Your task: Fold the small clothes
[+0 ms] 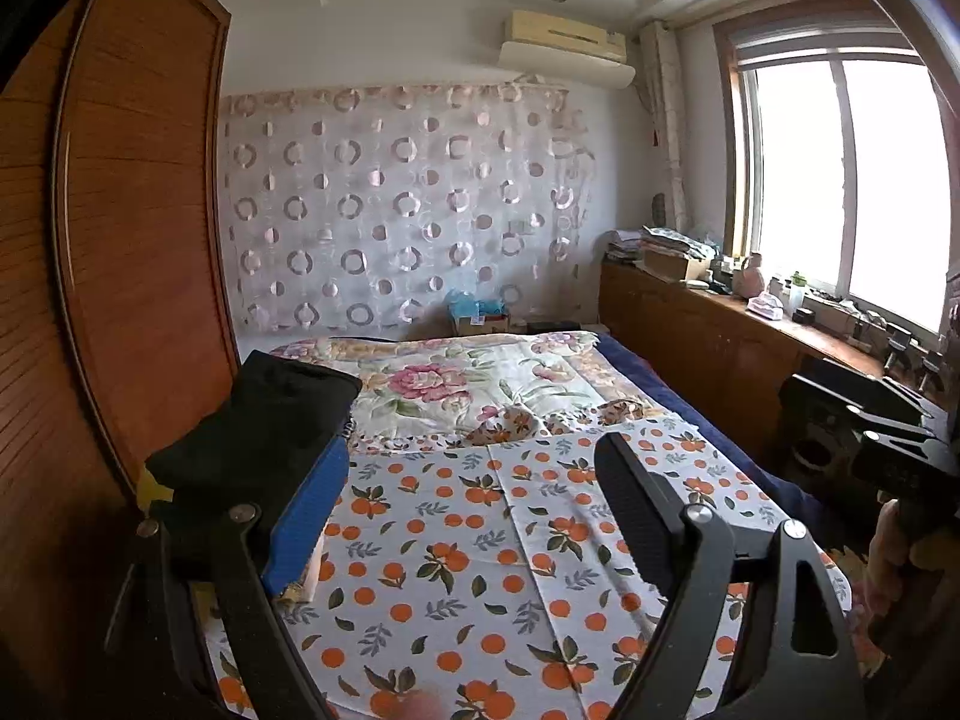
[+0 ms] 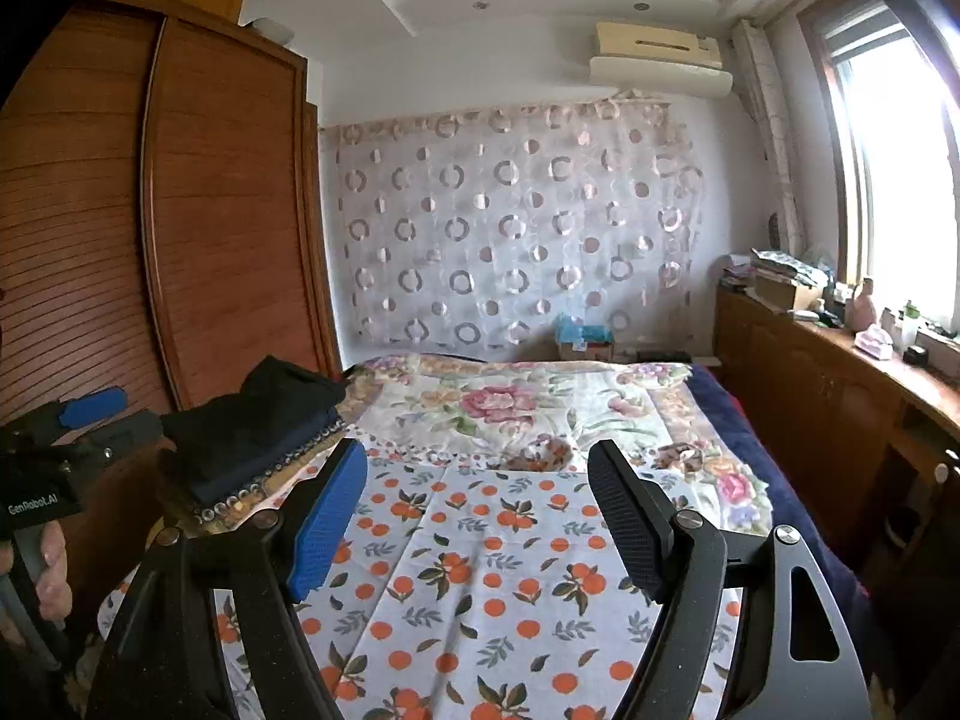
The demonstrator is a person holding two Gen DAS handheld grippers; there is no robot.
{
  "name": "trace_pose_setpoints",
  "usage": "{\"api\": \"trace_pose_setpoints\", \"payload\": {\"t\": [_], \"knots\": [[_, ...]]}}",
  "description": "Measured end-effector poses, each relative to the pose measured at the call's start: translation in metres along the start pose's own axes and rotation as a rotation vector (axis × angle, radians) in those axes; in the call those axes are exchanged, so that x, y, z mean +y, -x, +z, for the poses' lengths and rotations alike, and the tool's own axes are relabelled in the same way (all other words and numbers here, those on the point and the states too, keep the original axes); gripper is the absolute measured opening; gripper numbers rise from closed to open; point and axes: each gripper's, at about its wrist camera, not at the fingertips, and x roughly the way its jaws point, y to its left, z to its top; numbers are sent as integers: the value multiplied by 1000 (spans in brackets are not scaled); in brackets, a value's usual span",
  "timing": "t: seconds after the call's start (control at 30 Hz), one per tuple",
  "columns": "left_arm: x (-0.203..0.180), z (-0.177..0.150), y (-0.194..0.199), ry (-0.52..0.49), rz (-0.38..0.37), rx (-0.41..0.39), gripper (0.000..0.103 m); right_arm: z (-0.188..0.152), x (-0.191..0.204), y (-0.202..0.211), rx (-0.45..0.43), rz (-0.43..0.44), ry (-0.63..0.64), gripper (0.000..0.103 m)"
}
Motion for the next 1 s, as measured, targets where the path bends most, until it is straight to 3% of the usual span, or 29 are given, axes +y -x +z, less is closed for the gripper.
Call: {"api": "trace_pose_setpoints", "payload": {"t": [1.0], "knots": [[-6, -6, -2, 13, 6, 1, 84, -9, -14, -17, -1, -7, -13, 78]]}}
